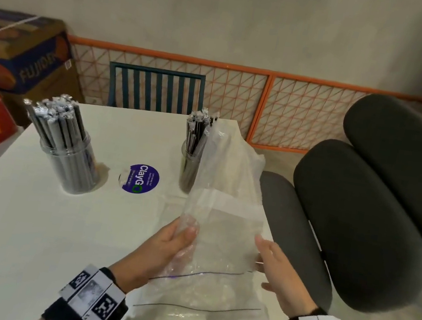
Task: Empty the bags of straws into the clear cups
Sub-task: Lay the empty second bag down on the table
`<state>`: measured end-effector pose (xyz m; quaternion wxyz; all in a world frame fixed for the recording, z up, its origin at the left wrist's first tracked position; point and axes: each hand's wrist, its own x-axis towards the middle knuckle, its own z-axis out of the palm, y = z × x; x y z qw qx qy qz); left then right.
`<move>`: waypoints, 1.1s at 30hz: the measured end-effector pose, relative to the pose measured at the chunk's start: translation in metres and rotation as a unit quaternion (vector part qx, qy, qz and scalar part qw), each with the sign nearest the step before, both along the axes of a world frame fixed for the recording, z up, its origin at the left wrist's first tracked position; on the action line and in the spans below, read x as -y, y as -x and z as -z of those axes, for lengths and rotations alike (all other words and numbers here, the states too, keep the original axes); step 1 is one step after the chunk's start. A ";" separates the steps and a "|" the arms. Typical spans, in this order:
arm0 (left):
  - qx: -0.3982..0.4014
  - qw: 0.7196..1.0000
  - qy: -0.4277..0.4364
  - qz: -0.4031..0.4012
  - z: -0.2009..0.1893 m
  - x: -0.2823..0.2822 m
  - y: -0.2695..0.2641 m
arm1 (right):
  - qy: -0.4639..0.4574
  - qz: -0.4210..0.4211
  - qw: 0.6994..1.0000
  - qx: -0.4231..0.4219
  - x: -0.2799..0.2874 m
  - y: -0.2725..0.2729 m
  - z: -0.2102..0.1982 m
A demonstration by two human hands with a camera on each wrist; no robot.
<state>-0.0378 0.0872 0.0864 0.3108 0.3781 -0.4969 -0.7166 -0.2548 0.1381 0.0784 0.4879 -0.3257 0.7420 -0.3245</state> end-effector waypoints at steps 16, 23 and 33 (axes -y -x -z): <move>0.600 0.750 0.280 -0.018 0.065 0.027 -0.021 | -0.068 -0.104 0.897 -0.423 -0.009 -0.026 0.033; 0.620 0.593 0.457 0.234 0.037 0.097 0.011 | 0.113 -0.305 0.831 -0.451 0.080 -0.055 0.029; 0.658 0.616 0.275 0.334 0.133 0.083 -0.004 | -0.149 -0.486 0.756 -0.412 0.091 -0.012 0.118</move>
